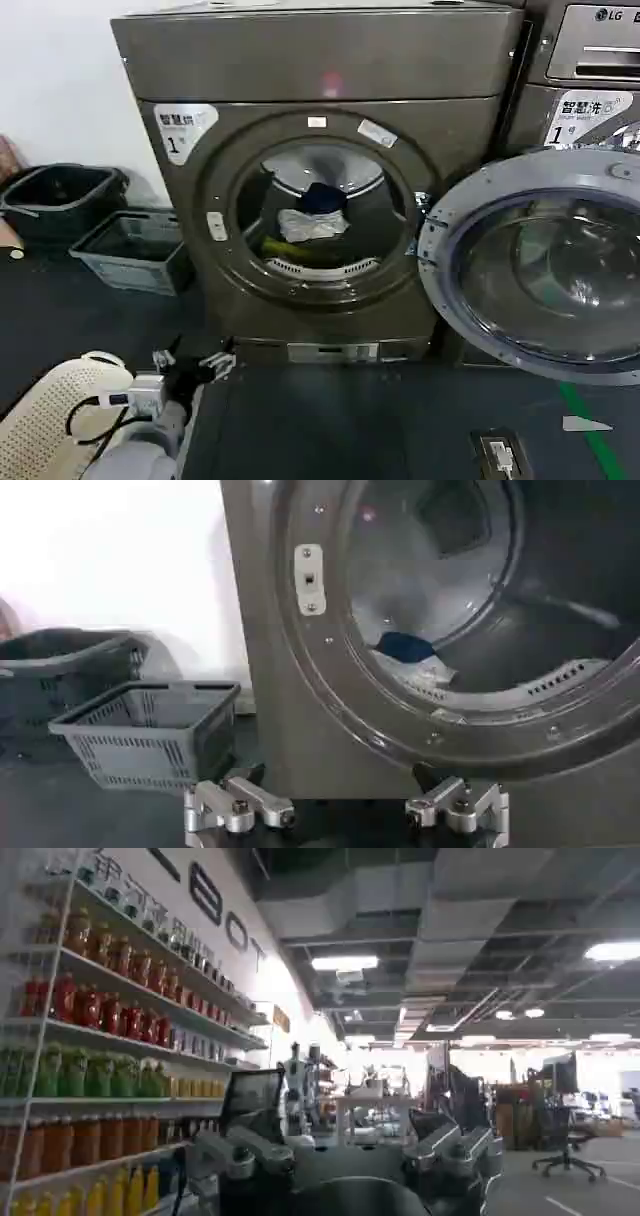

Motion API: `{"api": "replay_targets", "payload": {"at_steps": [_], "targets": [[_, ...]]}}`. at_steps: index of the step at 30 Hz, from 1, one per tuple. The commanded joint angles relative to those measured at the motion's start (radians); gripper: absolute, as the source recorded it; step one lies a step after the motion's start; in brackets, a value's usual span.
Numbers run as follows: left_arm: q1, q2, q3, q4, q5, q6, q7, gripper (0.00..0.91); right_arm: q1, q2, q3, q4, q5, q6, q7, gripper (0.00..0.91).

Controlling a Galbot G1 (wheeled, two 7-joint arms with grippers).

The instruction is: Grasp the clothes from the dryer.

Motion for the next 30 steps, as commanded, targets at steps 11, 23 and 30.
{"api": "replay_targets", "payload": {"at_steps": [11, 23, 30], "targets": [[0.009, 0.0, 0.002, -0.007, 0.0, 0.049, 0.01, 0.907, 0.001, 0.021, -0.031, 0.0, 0.018, 0.063, 0.03, 0.907], [0.016, -0.004, 0.001, -0.013, -0.002, 0.049, 0.01, 0.907, 0.003, 0.018, -0.032, 0.001, 0.026, 0.049, 0.057, 0.907], [0.016, -0.007, 0.002, -0.01, -0.002, 0.049, 0.013, 0.907, 0.005, 0.018, -0.034, -0.001, 0.029, 0.05, 0.059, 0.907]]}}
